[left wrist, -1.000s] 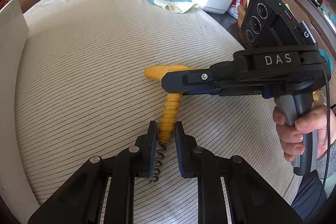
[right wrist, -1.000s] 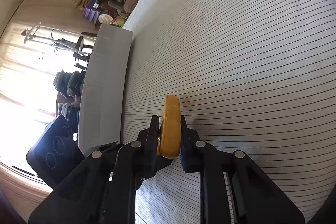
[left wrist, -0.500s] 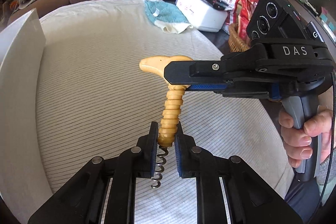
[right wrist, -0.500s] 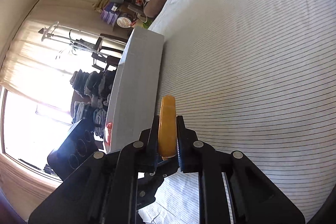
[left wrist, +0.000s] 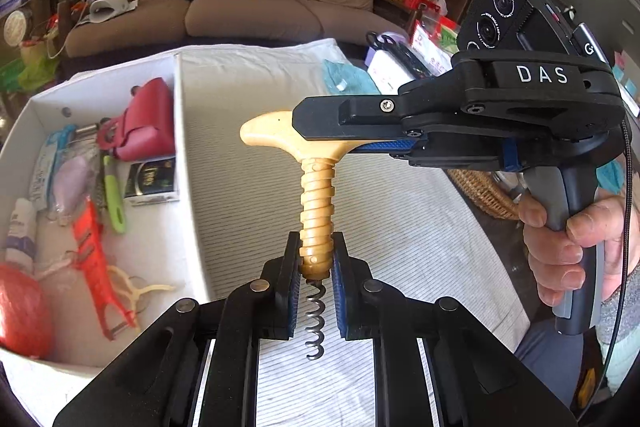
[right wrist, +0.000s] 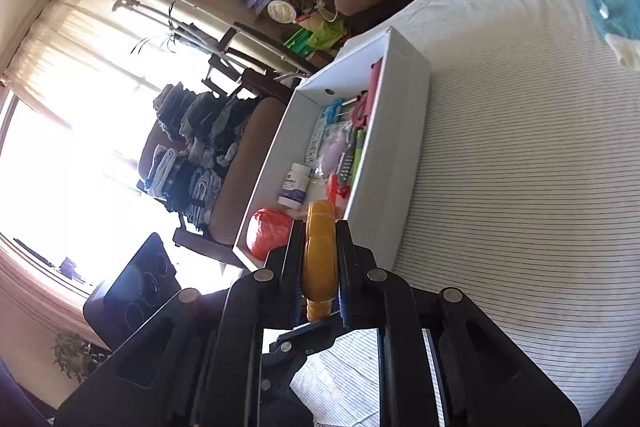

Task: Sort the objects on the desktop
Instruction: 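Lift the yellow corkscrew with the right gripper over the white box, then lower the corkscrew into the box and open the right gripper, then withdraw the right gripper from the box back over the table, then move the right gripper to the teal knit mitten and close on its white cuff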

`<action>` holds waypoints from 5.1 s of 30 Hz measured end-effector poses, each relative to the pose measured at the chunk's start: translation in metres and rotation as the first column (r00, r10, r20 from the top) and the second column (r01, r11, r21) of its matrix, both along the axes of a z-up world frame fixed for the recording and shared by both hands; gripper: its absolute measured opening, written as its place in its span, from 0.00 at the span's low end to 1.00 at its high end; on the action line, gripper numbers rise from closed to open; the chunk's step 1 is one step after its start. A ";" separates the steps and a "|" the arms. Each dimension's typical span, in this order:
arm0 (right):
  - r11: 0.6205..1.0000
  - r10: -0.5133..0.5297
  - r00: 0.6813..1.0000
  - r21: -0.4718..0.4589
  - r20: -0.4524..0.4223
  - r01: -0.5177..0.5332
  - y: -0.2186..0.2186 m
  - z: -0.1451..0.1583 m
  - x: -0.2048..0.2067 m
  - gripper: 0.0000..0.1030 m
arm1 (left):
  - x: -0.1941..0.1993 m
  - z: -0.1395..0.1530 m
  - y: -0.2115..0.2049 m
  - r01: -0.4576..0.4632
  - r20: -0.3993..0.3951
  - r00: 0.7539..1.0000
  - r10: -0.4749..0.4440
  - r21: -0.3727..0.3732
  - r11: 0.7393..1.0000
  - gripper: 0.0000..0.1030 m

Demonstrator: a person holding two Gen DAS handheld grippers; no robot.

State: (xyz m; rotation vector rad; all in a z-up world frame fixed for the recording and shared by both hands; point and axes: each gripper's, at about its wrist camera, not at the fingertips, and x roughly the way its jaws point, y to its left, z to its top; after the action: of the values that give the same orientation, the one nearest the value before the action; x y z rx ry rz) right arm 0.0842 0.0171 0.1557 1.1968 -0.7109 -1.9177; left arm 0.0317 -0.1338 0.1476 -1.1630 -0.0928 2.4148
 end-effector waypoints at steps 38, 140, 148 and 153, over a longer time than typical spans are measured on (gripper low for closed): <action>0.636 0.130 0.984 0.751 0.122 -0.177 -0.207 -0.072 -0.079 0.17 | -0.105 -0.103 -0.119 -0.130 0.337 0.935 0.110 0.035 0.991 0.11; 0.705 -0.350 0.907 0.572 -0.234 0.419 0.180 -0.066 0.016 1.00 | -0.105 -0.071 0.141 -0.196 0.037 0.978 0.203 -0.147 0.970 1.00; 0.696 -0.418 0.884 0.552 -0.208 0.459 0.195 -0.078 -0.052 1.00 | -0.170 -0.079 0.145 -0.209 0.028 0.976 0.217 -0.165 0.964 1.00; 0.630 -0.505 0.828 0.551 -0.245 0.547 0.201 -0.083 -0.094 0.88 | -0.197 -0.081 0.148 -0.216 0.029 0.975 0.222 -0.141 0.966 1.00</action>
State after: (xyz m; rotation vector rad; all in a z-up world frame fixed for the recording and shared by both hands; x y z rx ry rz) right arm -0.0101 0.2186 0.0724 1.3829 -0.4363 -2.8266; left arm -0.1657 0.0141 0.0670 -1.3304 -0.0736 2.6237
